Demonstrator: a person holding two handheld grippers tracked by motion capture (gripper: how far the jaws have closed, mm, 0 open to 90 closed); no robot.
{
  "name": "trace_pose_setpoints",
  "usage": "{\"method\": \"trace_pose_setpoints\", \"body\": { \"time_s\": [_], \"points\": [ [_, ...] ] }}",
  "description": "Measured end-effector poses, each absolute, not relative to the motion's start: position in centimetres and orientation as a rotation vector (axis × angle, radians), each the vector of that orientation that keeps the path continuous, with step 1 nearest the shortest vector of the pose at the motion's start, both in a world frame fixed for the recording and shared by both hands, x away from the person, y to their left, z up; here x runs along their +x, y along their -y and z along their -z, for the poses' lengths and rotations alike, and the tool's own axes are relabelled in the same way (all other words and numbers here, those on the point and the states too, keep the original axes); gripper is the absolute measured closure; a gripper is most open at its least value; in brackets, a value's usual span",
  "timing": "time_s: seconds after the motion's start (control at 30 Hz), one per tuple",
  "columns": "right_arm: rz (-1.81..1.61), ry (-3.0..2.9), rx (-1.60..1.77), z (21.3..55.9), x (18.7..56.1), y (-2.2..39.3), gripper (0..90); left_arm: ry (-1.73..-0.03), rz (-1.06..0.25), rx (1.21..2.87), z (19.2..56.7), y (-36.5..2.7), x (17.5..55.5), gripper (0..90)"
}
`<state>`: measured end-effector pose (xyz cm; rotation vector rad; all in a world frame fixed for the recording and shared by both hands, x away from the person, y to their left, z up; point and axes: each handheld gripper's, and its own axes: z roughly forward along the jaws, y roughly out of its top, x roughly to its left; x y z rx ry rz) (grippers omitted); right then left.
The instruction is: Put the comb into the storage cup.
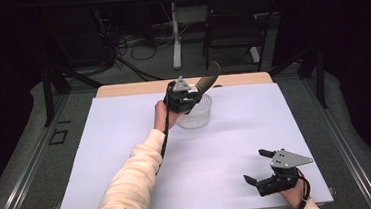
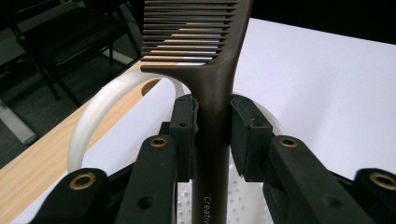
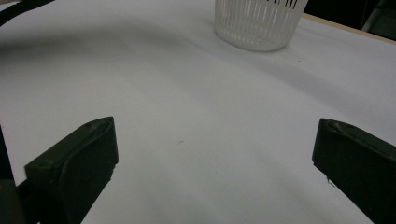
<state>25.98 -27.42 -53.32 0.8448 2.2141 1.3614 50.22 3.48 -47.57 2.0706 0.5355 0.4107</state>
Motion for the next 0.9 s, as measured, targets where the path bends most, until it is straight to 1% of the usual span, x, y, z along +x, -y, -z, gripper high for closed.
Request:
{"method": "trace_pose_setpoints", "body": {
  "time_s": [0.9],
  "points": [
    [-1.365,-2.217,0.845,53.34,25.99,27.41,0.0,-0.545,-0.424,2.108,47.91,-3.46,50.50,71.8]
  ]
}}
